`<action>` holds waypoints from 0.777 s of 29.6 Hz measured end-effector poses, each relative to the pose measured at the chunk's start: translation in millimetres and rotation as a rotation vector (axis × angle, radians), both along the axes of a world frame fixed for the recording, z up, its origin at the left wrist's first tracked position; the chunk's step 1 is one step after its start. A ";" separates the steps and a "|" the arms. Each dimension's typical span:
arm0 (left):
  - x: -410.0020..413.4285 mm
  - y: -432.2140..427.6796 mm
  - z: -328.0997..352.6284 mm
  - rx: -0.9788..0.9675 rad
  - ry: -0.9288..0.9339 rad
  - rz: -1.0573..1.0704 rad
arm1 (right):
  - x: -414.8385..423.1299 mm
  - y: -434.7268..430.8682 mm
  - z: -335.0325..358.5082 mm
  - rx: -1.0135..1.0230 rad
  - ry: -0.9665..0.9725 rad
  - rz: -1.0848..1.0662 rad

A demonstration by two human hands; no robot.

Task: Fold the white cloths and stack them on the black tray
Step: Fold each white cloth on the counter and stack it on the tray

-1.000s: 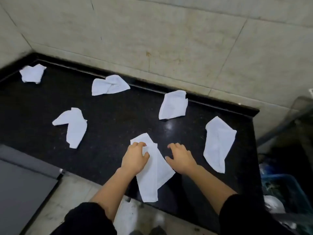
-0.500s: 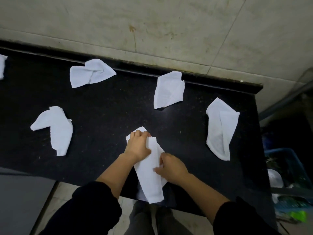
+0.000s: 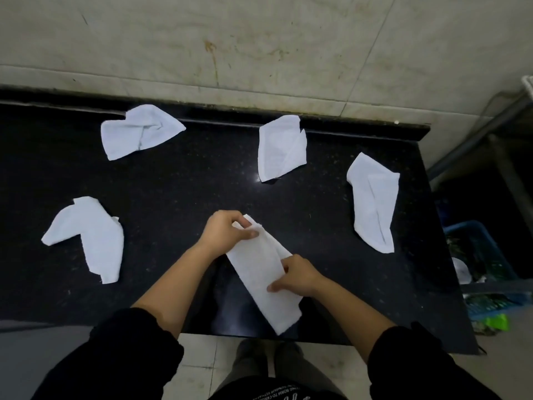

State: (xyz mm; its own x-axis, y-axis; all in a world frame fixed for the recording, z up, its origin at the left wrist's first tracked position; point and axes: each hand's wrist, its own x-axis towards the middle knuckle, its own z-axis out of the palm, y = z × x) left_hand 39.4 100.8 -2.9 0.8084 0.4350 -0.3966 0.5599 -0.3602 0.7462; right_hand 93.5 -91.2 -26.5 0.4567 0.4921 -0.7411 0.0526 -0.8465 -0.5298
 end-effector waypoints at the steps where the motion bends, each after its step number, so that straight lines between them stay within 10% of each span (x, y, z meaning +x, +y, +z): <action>1: -0.3 5.2 6.6 -0.064 -0.045 0.057 | 3.4 -1.6 3.2 -0.018 0.005 0.024; 14: 31.6 48.9 98.5 -0.171 -0.439 0.362 | 140.1 -8.2 149.9 0.314 -0.170 -0.152; 23: 7.2 45.5 122.2 -0.334 -0.418 0.181 | 157.7 -25.2 155.6 0.390 -0.147 -0.121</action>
State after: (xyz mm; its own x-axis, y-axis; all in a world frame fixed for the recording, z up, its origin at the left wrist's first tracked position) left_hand 46.6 146.3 119.3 0.8504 0.4873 -0.1984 0.2227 0.0084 0.9749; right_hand 251.2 -116.5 129.1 0.6151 0.6589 -0.4330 0.0640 -0.5892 -0.8055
